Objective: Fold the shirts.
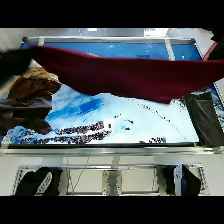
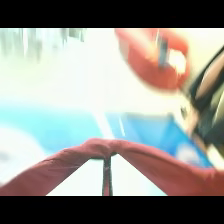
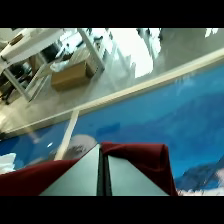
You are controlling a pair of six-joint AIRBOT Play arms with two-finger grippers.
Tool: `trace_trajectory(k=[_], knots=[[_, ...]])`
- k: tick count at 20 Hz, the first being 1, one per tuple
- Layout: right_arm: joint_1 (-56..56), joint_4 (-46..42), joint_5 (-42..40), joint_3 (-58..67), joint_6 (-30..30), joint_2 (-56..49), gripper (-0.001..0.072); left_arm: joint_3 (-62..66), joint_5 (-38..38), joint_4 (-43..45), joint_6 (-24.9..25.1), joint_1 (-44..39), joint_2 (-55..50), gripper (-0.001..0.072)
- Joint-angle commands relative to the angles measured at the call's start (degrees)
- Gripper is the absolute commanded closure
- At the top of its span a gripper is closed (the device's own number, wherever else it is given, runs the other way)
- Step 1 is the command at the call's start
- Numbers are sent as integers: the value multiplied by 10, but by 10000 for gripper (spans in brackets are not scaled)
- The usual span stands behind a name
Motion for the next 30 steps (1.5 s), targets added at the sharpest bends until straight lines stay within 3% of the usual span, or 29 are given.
trace_trajectory(k=[1,4,6,8,11,15,18,21,24,30], knots=[[-59,-1,8,146,12,35,695,166,-19,58,31,0,7,698],[-58,38,-14,214,17,-19,695,256,-33,96,38,0,-45,697],[-57,108,10,218,15,-70,695,264,-89,90,27,0,-90,697],[-46,115,52,209,14,-126,695,264,-153,90,7,0,-147,697],[92,-16,41,167,12,-207,694,264,-185,92,-12,-1,-240,697],[339,-314,-105,101,72,-346,695,246,-214,125,-19,-9,-370,697],[388,-371,-193,99,101,-466,695,221,-192,216,-46,-29,-479,697],[387,-333,-274,99,103,-569,695,218,-112,269,-106,-28,-589,697],[388,-277,-341,100,87,-626,695,218,-40,271,-129,-28,-652,697],[387,-278,-298,140,65,-635,694,243,-21,267,-132,-28,-664,697]])
